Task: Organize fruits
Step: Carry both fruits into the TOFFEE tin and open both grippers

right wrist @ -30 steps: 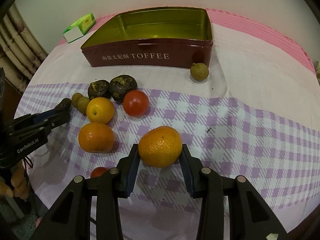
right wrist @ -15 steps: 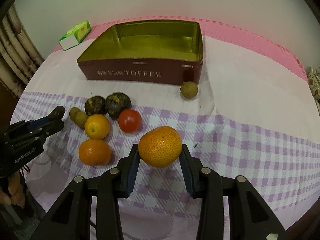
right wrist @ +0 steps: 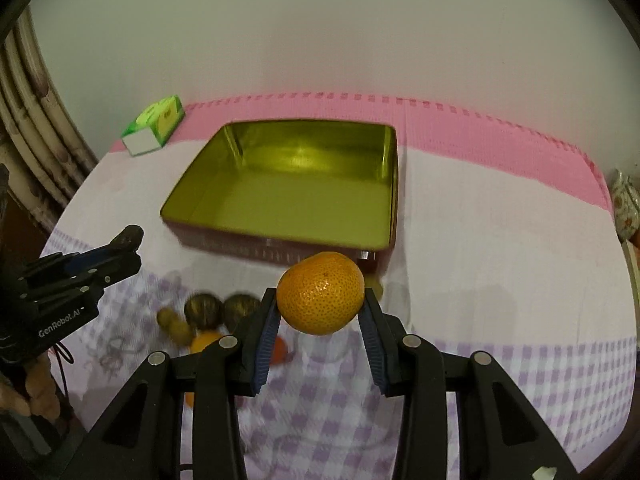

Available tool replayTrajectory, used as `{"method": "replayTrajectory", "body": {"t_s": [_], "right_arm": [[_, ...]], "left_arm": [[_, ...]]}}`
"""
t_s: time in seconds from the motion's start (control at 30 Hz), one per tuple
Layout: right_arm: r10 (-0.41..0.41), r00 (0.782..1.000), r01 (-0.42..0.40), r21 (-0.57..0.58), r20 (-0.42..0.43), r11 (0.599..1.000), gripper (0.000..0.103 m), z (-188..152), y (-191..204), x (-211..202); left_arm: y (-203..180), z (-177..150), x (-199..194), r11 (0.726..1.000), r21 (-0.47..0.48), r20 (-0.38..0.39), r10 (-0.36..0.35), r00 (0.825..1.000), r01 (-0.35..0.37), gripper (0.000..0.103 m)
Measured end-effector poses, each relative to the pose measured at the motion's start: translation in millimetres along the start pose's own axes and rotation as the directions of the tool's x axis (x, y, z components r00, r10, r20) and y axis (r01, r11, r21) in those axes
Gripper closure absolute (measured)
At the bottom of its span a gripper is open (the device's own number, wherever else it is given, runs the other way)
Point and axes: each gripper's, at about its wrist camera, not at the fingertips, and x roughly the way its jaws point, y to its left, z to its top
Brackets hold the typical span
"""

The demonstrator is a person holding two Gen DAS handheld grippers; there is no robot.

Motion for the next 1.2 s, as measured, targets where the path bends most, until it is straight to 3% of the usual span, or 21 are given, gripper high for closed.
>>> {"method": "replayTrajectory", "body": {"t_s": [0.2,0.47,1.2], "right_arm": [[-0.006,1.0,0.006,0.0,-0.012,1.0,0.066,32,-1,23],[-0.01,0.998,0.009,-0.026,-0.063,1.0,0.066,45,4,54],[-0.019,0.986,0.013,-0.035,-0.168,0.999,0.066,49,-1,107]], "left_arm": [[-3,30,18,1.0,0.004,0.009,-0.018,1.0,0.018,0.073],[-9,53,48,1.0,0.023,-0.029,-0.002,1.0,0.003,0.073],[-22,56,104,0.997,0.066,-0.148,0.049,0.988,-0.04,0.073]]}}
